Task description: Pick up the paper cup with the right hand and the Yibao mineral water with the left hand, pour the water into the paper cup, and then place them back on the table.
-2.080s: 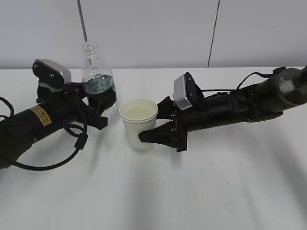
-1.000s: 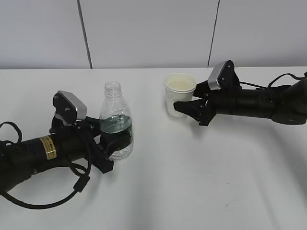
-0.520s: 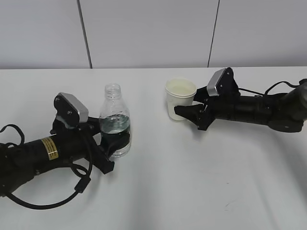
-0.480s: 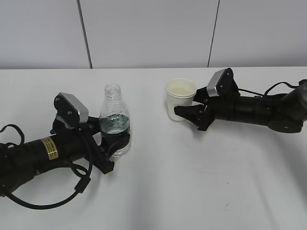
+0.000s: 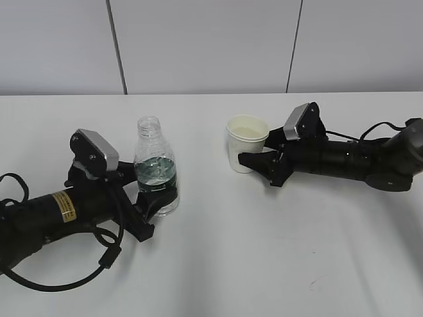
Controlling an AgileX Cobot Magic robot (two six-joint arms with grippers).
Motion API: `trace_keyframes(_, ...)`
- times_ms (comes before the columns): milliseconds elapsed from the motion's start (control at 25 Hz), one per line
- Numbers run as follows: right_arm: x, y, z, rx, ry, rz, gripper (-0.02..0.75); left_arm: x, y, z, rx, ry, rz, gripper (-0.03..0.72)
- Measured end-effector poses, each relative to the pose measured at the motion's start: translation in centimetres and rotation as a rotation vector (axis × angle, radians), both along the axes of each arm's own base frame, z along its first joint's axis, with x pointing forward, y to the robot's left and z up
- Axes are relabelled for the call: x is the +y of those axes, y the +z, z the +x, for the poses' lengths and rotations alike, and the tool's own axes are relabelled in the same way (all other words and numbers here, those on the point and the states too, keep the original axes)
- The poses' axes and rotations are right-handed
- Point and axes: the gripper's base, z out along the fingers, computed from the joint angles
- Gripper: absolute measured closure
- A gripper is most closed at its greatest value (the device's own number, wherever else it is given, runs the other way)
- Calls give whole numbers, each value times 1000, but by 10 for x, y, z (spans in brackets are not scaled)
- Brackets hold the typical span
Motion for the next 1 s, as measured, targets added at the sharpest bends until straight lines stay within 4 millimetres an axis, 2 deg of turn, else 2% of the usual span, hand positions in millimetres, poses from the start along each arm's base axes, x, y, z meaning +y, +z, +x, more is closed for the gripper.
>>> trace_keyframes(120, -1, 0, 1, 0, -18, 6, 234, 2, 4, -5, 0, 11, -1, 231)
trace_keyframes(320, -1, 0, 2, 15, -26, 8, 91, 8, 4, -12, 24, 48, 0, 231)
trace_keyframes(560, -6, -3, -1, 123, -17, -36, 77, 14, 0, -23, 63, 71, 8, 231)
trace_keyframes(760, -33, 9, 2, 170, -75, -86, 77, 36, 6, -30, 80, 163, 9, 231)
trace_keyframes(1000, -78, 17, 5, 171, -193, -104, 77, 83, 28, -20, 18, 365, -21, 231)
